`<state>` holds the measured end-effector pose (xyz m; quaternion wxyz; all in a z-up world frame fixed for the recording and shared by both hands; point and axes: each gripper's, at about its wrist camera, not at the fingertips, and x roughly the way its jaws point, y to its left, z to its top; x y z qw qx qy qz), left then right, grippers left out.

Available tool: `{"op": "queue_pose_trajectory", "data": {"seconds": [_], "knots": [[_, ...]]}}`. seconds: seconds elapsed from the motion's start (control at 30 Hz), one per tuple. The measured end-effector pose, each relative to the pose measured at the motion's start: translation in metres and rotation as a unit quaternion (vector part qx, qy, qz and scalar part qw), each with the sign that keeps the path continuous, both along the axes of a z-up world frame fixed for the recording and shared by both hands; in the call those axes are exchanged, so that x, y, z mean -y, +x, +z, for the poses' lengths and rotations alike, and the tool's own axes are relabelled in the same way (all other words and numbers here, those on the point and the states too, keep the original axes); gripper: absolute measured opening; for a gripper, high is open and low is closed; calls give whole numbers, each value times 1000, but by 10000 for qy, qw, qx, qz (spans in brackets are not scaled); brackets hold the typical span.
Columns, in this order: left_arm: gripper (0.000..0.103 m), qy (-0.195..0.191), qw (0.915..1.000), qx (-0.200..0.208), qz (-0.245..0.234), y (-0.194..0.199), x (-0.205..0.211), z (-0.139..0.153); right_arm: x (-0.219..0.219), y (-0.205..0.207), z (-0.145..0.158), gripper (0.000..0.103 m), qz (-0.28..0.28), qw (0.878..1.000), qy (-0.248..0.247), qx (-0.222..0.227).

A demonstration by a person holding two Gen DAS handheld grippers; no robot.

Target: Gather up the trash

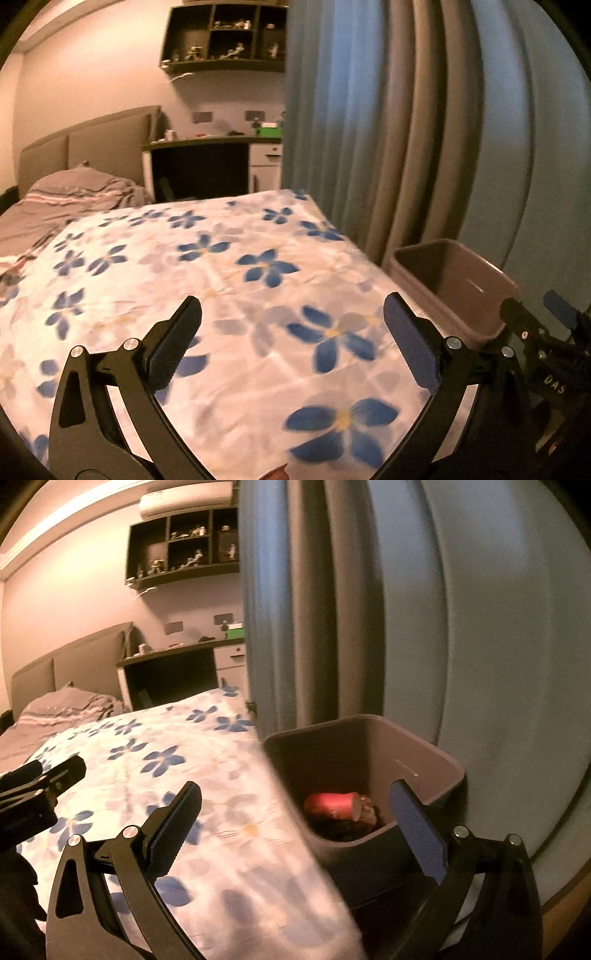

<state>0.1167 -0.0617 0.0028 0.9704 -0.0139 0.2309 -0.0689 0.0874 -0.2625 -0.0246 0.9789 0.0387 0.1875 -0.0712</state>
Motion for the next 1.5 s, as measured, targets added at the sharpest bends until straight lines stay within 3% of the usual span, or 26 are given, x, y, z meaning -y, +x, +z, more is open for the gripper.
{"op": "queue_pose_trajectory", "data": {"seconds": [0.5,1.5], "knots": [[97,-25,9987,43,509,-56,-60,-2,-56,-38,18,97,202,9994,-208,201],[97,-45,9988,199,449,-71,-53,7,-55,-55,26,97,203,9990,-134,378]]}}
